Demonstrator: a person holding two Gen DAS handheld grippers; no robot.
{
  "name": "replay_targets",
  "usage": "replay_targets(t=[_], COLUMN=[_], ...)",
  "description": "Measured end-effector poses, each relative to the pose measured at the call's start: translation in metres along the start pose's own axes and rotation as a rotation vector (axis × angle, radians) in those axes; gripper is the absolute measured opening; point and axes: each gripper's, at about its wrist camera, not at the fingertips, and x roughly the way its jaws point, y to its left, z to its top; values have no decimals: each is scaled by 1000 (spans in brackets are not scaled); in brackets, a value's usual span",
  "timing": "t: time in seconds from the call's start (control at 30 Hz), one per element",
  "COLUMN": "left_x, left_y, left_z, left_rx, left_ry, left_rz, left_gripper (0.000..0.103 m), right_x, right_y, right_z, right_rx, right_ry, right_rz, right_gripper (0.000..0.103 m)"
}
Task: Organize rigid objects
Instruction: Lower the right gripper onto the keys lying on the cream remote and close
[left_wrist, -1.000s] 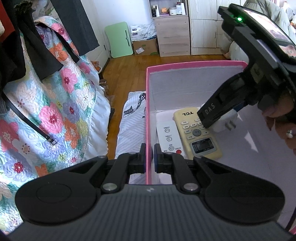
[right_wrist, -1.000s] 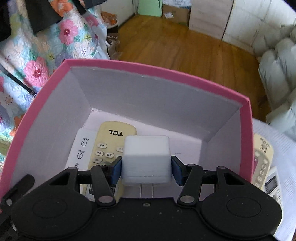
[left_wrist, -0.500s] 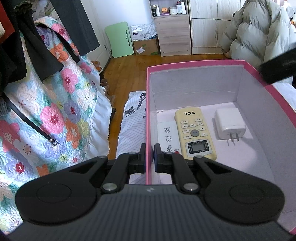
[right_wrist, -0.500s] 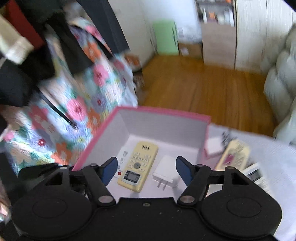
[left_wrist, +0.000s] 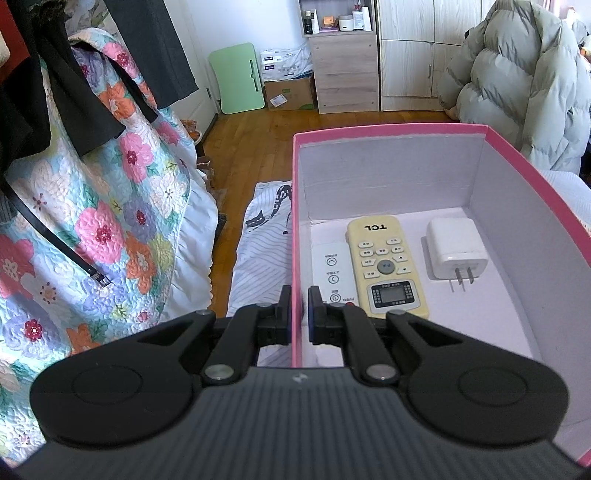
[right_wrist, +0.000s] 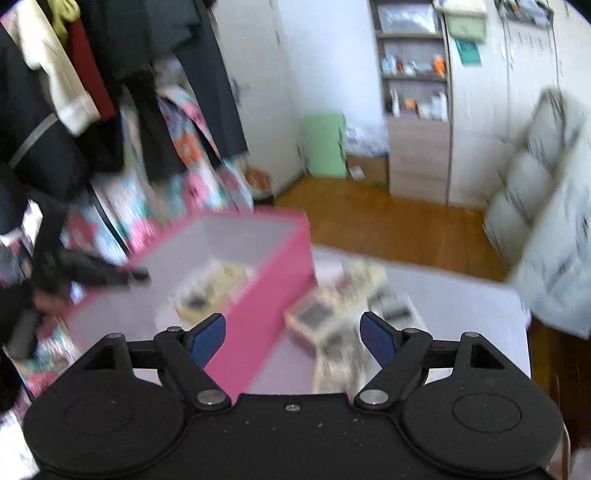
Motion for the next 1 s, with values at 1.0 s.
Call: replay_targets(t=[1.0], left_x=[2], left_y=[-2], left_z=[0], left_rx=[0], left_ry=[1], left_rz=[11], left_gripper=[6], right_x=[39], right_y=[-7], right_z=[-79], right_rx=[191], right_ry=[300], right_rz=[16], right_gripper=[59])
